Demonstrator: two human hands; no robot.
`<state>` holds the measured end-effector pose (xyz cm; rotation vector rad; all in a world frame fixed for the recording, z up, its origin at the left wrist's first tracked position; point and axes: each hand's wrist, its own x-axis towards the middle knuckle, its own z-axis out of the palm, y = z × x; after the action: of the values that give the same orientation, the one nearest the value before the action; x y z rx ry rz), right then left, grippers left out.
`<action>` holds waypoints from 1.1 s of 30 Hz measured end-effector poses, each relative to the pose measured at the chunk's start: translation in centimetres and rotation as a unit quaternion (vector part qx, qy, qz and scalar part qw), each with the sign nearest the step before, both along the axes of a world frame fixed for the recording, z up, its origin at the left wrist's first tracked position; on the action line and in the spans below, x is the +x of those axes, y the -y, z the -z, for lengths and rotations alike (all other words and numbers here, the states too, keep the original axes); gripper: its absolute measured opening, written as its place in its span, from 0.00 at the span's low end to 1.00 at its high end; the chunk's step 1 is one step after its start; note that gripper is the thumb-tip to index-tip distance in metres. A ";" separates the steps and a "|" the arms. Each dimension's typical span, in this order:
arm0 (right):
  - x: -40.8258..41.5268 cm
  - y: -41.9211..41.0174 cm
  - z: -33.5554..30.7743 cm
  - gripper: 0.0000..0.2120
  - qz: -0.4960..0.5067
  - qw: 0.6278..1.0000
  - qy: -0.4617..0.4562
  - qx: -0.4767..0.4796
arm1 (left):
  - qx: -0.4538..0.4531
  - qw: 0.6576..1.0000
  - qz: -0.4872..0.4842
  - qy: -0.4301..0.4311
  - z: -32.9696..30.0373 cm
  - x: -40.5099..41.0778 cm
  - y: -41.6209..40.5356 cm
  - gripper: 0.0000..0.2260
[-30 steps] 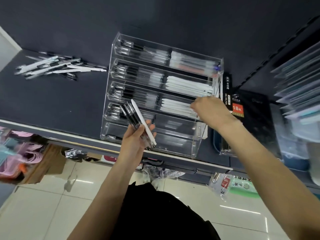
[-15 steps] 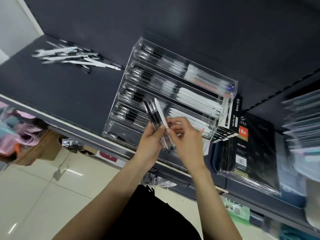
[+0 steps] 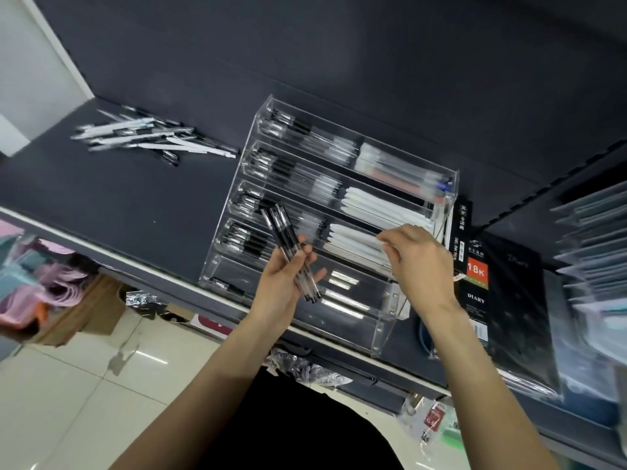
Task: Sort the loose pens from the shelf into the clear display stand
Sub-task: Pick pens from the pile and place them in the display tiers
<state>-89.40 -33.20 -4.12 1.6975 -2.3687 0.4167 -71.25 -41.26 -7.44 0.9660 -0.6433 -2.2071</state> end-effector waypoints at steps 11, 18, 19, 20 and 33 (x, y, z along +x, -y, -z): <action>-0.2 0.7 1.8 0.15 0.019 0.988 -0.111 0.103 | 0.016 1.000 0.023 -0.006 -0.4 0.3 0.3 0.12; 2.4 -0.7 1.5 0.07 0.072 0.997 0.030 -0.021 | 0.030 0.998 0.028 -0.047 -0.4 0.3 0.2 0.12; 3.2 -1.0 0.9 0.08 0.073 0.992 0.086 -0.054 | 0.030 0.998 0.029 -0.052 -0.4 0.3 0.1 0.12; 4.2 -1.3 0.2 0.08 0.071 0.983 0.147 -0.083 | 0.028 0.998 0.029 -0.054 -0.5 0.3 0.0 0.12; 9.1 -1.0 -0.1 0.09 0.060 0.886 0.459 -0.029 | 0.002 0.994 0.085 -0.069 -1.1 0.0 -2.4 0.14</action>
<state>-80.31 -32.17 -4.06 1.4849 -2.9688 1.5329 -71.22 -38.82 -6.29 0.7761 -0.6780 -2.4014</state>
